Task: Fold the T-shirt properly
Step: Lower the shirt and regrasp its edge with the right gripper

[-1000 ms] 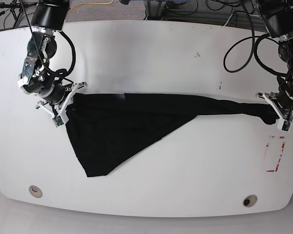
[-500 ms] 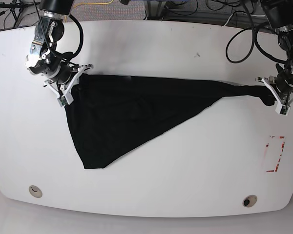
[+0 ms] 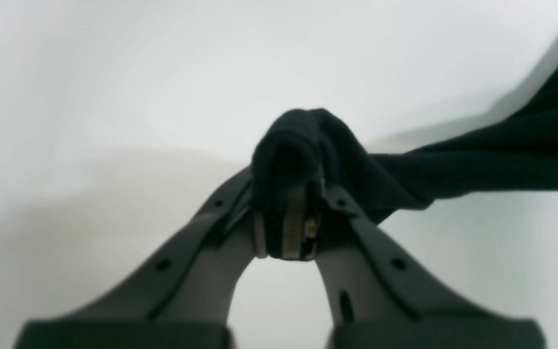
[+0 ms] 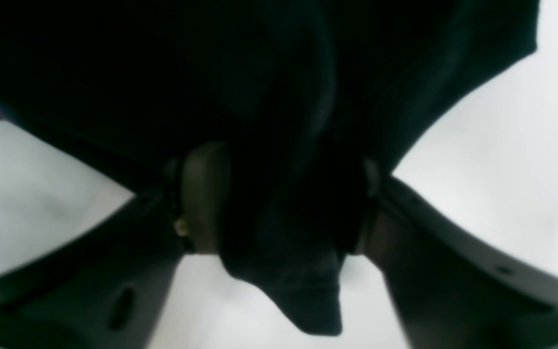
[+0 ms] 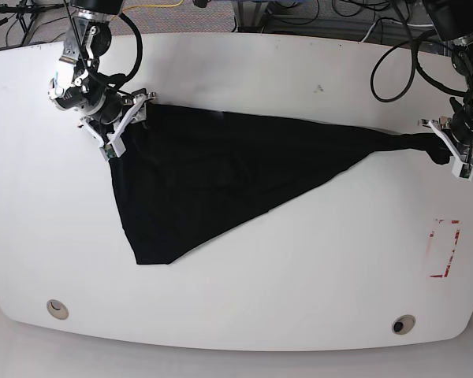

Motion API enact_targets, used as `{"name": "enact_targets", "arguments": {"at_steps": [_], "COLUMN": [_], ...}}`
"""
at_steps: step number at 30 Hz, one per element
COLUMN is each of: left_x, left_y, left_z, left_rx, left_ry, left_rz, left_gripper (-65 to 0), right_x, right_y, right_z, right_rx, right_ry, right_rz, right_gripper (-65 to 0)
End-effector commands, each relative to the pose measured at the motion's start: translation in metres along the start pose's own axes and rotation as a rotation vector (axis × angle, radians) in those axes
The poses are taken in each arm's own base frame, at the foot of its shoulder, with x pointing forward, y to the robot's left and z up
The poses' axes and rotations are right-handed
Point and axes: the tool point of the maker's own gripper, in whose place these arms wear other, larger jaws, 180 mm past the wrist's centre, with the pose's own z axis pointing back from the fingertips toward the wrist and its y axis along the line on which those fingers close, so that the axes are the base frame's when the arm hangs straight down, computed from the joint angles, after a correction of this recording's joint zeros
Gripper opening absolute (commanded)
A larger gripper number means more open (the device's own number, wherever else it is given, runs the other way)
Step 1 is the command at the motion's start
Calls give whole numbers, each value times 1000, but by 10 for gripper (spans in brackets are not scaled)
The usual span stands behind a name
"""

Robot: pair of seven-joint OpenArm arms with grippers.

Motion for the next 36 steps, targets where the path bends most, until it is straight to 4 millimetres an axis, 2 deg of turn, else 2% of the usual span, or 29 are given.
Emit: {"name": "enact_targets", "arguments": {"at_steps": [1,5,10,12,19,26,31,36], "left_x": [10,10,11,11,12,26,27,28], "left_y": [14,15,15,15,15,14,13,13], "left_z": [8,9,10,10,10,17,18,18], "left_rx": [33,37,36,35,36,47,49,49], "left_ry": [-33,-34,-39,-40,-42,-77,-81,-83], "left_rz": [-10,-8,-6,-6,-6,-35,-39,-40], "left_gripper": [-633,-633,-633,-633,-633,-633,-633,-633], "right_x": [26,51,76,87,107,123,135,142], "right_y": [3,14,26,26,20,-14,-36,-64], "right_z": [12,26,34,35,28,6,-15,-26], "right_rx": [-7,-1,17,20,22,-34,-66,-91], "right_ry": [-90,-182,-268,-296,-327,-300,-296,-291], "right_rz": [21,32,33,33,17,7,-4,-24], "right_gripper": [-227,-133,-63,-51,-51,-51,-51,-51]}}
